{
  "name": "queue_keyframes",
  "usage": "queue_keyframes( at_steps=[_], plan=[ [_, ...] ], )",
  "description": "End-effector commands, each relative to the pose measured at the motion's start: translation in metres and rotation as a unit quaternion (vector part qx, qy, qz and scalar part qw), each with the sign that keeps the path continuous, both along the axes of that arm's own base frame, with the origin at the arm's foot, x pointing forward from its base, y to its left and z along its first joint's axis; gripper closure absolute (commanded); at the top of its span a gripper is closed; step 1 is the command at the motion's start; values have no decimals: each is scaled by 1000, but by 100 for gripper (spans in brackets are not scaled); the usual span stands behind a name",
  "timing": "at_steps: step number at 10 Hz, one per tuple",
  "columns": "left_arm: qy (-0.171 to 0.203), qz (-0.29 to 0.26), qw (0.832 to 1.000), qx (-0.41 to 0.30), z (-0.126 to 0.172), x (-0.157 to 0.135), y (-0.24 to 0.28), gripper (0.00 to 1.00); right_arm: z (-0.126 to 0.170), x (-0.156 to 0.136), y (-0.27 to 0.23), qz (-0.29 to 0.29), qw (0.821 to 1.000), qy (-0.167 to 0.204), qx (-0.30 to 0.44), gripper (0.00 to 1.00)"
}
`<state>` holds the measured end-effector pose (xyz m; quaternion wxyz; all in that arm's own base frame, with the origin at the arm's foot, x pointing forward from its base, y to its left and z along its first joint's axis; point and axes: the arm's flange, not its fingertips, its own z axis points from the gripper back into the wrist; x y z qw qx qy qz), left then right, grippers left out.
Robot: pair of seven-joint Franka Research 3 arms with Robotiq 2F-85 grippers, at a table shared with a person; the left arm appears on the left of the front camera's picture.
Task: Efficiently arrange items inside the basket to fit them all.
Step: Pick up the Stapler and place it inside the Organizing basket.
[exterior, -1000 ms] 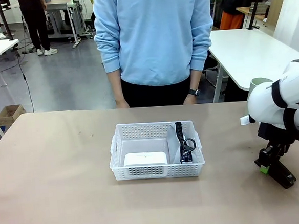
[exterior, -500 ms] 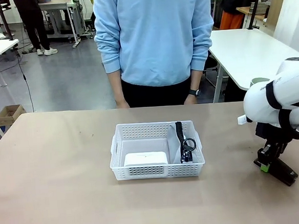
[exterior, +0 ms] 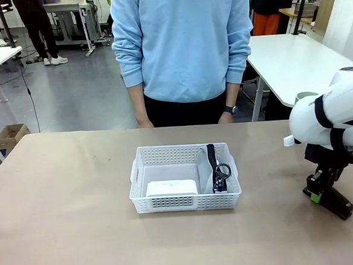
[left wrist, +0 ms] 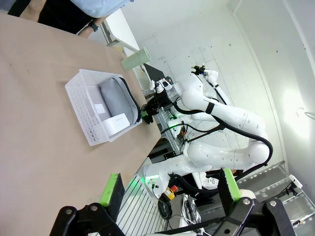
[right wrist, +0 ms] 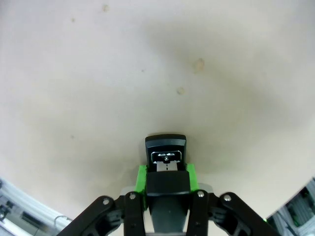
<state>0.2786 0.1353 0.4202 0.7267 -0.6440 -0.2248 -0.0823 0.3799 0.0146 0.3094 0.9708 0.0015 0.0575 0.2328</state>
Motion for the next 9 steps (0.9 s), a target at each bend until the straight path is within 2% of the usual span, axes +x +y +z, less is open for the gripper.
queue_keyframes(
  at_steps=[1, 3, 4, 5, 6, 7, 9],
  plan=[
    [3, -4, 1000, -3, 3, -3, 2, 0, 48, -47, -16, -23, 1000, -17, -3, 100],
    [3, -4, 1000, -3, 3, -3, 2, 0, 113, -66, -10, -35, 999, -24, -18, 100],
    [3, -4, 1000, -3, 3, -3, 2, 0, 136, -74, -1, -27, 999, -29, -2, 100],
    [3, -4, 1000, -3, 3, -3, 2, 0, 147, -75, 2, -13, 999, -29, 21, 100],
    [3, -4, 1000, -3, 3, -3, 2, 0, 147, -66, 0, -38, 998, -9, 49, 100],
    [3, -4, 1000, -3, 3, -3, 2, 0, 135, -64, -7, -33, 999, -30, -12, 100],
    [3, -4, 1000, -3, 3, -3, 2, 0, 135, -64, -7, -33, 999, -30, -12, 100]
  ],
)
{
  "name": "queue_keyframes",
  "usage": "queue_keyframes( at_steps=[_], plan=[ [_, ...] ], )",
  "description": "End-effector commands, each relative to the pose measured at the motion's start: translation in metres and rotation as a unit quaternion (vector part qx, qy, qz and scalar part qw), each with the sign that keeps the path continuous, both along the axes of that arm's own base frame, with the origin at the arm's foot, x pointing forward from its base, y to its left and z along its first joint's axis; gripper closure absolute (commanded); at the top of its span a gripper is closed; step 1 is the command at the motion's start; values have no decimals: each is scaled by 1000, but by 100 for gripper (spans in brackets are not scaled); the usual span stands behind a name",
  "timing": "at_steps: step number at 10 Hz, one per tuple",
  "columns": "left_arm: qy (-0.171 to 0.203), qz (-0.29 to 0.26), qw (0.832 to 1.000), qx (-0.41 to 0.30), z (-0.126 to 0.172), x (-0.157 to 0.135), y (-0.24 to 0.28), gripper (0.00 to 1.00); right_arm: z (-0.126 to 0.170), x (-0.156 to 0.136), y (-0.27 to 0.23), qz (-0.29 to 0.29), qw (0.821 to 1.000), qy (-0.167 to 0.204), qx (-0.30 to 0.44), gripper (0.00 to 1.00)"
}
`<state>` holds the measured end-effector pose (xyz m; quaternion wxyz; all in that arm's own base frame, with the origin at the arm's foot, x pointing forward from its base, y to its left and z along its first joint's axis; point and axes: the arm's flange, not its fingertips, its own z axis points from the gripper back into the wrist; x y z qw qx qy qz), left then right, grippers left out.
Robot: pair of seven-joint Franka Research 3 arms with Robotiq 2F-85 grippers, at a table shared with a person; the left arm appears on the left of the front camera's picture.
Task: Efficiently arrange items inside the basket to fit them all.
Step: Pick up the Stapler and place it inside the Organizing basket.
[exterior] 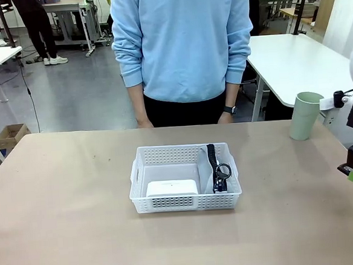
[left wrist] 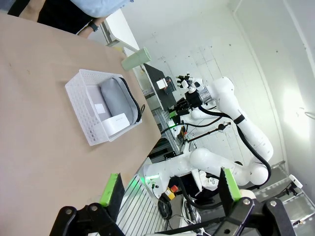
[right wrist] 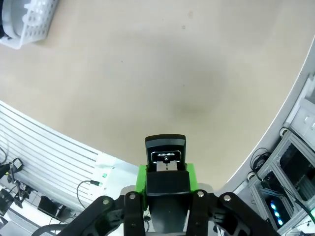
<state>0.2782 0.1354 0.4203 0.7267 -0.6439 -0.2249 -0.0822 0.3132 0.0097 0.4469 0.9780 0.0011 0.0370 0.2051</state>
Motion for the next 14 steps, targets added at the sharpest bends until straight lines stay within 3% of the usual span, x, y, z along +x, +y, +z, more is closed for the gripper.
queue_keyframes(
  at_steps=[1, 3, 4, 7, 10, 11, 13, 14],
  plan=[
    [3, -5, 1000, -3, 2, -3, 2, 0, -3, 3, -2, -4, 1000, -9, -15, 100],
    [3, -5, 1000, -3, 2, -3, 2, 0, -3, 3, -2, -4, 1000, -9, -15, 100],
    [3, -5, 1000, -3, 2, -3, 2, 0, -1, 1, 1, 1, 1000, -3, -4, 63],
    [3, -5, 1000, -3, 2, -3, 2, 0, 51, 58, 82, 118, 991, -69, -9, 63],
    [3, -5, 1000, -3, 2, -3, 2, 0, 99, 93, 208, 271, 957, -102, -30, 63],
    [3, -5, 1000, -3, 2, -3, 2, 0, 104, 98, 256, 318, 940, -112, -49, 63],
    [3, -5, 1000, -3, 2, -3, 2, 0, 90, 104, 343, 434, 891, -126, -50, 63],
    [3, -5, 1000, -3, 2, -3, 2, 0, 75, 106, 371, 453, 880, -135, -49, 63]
  ],
)
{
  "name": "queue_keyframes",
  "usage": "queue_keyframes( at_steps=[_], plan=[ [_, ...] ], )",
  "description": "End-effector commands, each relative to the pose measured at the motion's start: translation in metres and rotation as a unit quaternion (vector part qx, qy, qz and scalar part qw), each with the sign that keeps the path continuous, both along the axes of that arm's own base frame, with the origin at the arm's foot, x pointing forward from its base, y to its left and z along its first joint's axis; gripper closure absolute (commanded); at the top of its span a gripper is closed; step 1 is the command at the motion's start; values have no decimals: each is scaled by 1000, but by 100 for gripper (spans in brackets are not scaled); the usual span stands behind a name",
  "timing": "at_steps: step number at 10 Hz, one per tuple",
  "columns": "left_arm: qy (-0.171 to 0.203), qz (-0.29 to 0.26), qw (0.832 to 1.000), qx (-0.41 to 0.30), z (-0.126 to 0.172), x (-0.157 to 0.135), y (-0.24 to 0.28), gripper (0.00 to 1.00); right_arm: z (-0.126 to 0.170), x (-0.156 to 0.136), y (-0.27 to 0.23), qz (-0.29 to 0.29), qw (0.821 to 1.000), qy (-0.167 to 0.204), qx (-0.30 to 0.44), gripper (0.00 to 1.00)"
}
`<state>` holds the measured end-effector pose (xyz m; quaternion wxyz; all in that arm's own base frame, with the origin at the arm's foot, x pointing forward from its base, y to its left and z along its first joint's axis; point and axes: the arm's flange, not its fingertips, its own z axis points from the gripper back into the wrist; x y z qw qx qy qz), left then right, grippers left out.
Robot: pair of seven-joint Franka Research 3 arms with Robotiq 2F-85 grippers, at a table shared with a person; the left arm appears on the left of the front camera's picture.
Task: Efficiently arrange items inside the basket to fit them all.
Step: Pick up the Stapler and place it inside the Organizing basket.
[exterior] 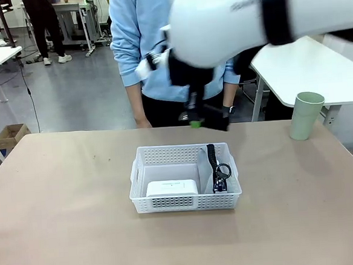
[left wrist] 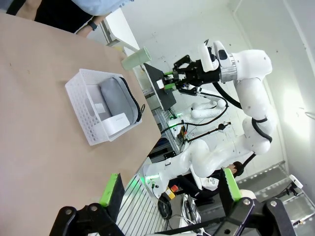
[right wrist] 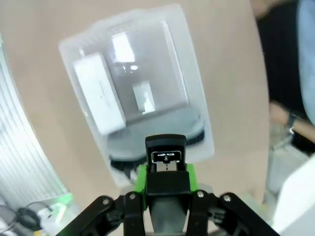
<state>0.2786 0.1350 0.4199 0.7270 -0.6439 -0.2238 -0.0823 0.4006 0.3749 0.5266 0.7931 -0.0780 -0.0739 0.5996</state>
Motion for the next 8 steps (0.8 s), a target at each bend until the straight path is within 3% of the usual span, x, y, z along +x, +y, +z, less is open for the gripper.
queue_keyframes(
  at_steps=[1, 4, 5, 6, 8],
  plan=[
    [2, -4, 1000, -3, 3, -3, 2, 0, -22, 21, 24, 59, 998, -13, 5, 63],
    [2, -4, 1000, -3, 3, -3, 2, 0, -75, 20, 51, 120, 993, -20, 2, 63],
    [2, -4, 1000, -3, 3, -3, 2, 0, -74, 22, 44, 75, 996, -24, -35, 63],
    [2, -4, 1000, -3, 3, -3, 2, 0, -75, 20, 56, 91, 996, 0, 6, 63],
    [2, -4, 1000, -3, 3, -3, 2, 0, -84, 25, 54, 94, 996, -3, -7, 63]
  ],
)
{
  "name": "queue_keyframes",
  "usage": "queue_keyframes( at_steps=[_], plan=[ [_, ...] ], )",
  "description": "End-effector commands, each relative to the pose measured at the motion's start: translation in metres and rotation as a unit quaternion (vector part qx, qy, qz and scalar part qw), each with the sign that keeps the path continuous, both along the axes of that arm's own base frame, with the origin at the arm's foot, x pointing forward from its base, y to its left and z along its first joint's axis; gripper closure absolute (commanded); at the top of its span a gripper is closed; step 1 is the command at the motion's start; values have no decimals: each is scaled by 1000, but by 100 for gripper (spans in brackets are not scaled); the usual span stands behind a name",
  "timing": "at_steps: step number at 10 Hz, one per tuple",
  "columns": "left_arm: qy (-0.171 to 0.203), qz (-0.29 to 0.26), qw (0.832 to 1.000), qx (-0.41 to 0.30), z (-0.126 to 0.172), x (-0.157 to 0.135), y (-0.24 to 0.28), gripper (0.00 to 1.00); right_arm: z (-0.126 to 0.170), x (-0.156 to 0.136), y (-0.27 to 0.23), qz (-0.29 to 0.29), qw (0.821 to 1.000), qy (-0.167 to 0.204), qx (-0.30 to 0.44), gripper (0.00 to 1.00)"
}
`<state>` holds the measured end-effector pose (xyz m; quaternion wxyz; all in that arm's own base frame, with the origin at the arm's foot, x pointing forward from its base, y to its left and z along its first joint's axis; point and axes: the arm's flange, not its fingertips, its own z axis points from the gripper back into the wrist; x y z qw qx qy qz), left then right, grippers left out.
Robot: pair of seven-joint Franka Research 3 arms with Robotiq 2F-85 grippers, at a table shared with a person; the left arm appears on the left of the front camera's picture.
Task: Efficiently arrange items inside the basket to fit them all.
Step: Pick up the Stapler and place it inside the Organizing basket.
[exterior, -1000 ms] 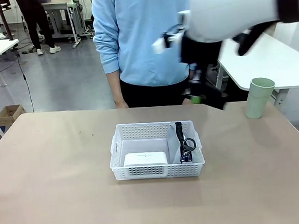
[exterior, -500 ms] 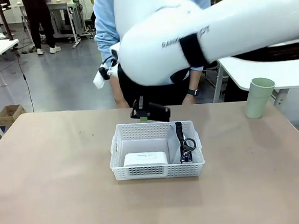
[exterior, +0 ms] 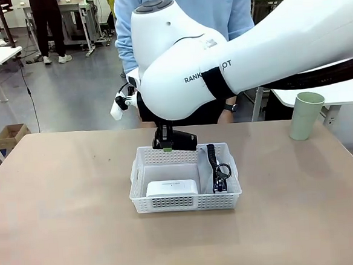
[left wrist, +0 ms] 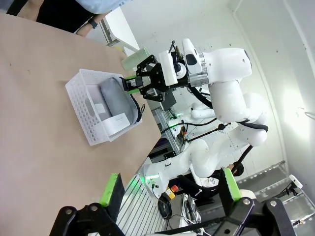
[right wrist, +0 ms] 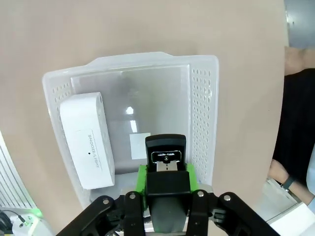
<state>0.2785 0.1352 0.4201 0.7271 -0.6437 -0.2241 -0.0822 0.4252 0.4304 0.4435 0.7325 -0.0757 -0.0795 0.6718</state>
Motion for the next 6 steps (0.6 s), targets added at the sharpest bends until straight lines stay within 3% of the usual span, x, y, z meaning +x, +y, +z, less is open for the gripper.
queue_keyframes(
  at_steps=[1, 2, 6],
  plan=[
    [2, -4, 1000, -4, 3, -3, 2, 0, -11, 11, -10, -27, 998, 33, 37, 63],
    [2, -4, 1000, -4, 3, -3, 2, 0, -28, 20, -8, -35, 995, 71, 65, 63],
    [2, -4, 1000, -4, 3, -3, 2, 0, -76, 44, 1, -95, 986, 123, 67, 63]
  ],
)
